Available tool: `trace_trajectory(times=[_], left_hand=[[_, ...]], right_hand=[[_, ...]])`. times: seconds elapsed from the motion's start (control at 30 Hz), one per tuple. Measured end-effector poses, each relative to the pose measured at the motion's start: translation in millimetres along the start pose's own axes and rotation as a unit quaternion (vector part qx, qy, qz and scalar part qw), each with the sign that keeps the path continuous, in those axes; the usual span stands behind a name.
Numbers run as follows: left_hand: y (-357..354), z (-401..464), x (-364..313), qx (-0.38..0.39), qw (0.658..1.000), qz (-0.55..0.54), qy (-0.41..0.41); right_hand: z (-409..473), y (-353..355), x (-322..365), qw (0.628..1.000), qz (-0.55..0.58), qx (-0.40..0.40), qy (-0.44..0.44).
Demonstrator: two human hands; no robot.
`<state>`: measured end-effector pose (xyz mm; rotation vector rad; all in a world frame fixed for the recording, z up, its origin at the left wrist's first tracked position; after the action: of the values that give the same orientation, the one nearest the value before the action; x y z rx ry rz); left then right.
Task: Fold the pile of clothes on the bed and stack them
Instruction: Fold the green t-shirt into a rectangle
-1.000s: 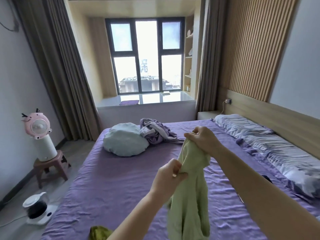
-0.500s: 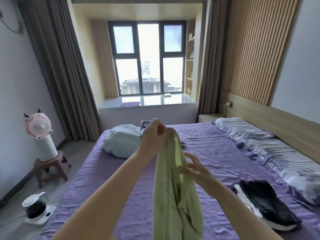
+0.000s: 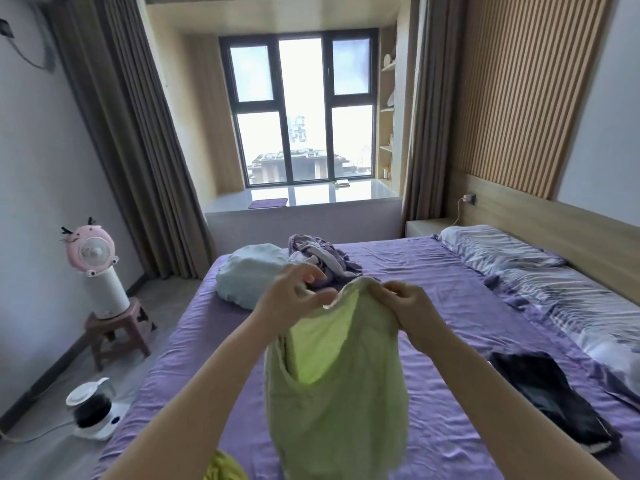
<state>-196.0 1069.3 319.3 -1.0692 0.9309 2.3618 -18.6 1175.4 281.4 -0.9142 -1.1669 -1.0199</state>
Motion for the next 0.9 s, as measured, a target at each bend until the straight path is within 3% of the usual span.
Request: trace_trajectory(times=[0.13,0.2,0.27,0.33,0.43,0.5,0.63,0.77,0.83,0.9], left_hand=[[-42,-38,-5,0.092,0.996,-0.003,-0.006],[-53,-44,1,0.078,0.995,-0.043,0.051],[-51,-38,2,0.018,0.997,-0.04,0.066],[-44,-29,-2,-0.034,0.998,-0.022,0.056],[-30,-11,-3,-0.086,0.993,-0.025,0.078],[-25,-2,0,-0.079,0.99,-0.047,0.111],[-20,0,14,-0.049,0.988,-0.032,0.143],[-22,-10,23,-0.052,0.983,-0.052,0.166],[-22,-13,27,-0.051,0.979,-0.068,0.184],[-20,-14,29,-0.043,0.978,-0.065,0.193]], right_hand=[[2,-22,8,0.992,0.088,0.029,-0.088],[3,-26,6,0.983,0.13,0.034,-0.123],[4,-24,4,0.979,0.158,0.032,-0.128],[0,-12,1,0.992,0.098,0.021,-0.074],[-26,-8,-27,0.997,-0.016,0.069,-0.004],[-34,0,-50,0.997,-0.06,0.046,0.014],[-25,29,-49,0.992,-0.092,-0.082,0.019],[-26,20,-18,0.988,-0.088,-0.058,0.116],[-35,9,-1,0.97,-0.136,-0.025,0.201],[-45,-4,9,0.925,-0.246,0.004,0.289]])
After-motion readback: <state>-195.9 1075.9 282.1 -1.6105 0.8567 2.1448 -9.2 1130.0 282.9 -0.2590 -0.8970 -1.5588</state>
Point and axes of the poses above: each hand's wrist, its own z-axis towards the middle knuckle, its own y-axis out of the back of the hand, x = y × z, the point moved 9 cm from there along z, towards the middle knuckle, and after that the axes turned 15 degrees about -x, right-handed, at the moved point
